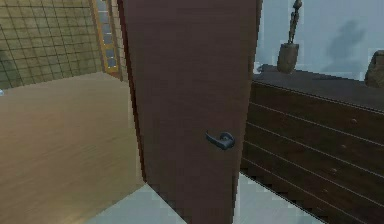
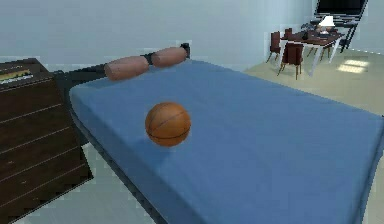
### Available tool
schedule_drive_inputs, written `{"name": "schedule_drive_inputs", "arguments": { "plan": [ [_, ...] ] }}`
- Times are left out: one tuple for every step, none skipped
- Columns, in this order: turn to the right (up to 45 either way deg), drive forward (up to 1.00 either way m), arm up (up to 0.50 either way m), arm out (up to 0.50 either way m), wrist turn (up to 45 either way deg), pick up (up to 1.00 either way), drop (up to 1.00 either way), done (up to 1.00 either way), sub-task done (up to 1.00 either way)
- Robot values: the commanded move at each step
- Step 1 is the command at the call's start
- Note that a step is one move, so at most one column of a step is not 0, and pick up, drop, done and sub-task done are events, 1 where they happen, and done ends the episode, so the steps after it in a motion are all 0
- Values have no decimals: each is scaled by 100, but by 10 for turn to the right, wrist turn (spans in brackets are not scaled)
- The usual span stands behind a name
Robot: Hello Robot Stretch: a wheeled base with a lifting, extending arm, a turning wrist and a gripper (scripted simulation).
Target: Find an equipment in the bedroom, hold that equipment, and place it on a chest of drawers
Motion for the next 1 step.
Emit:
{"name": "schedule_drive_inputs", "arguments": {
  "plan": [
    [0, 0, 38, 0, 0, 0, 0, 0, 0]
  ]
}}
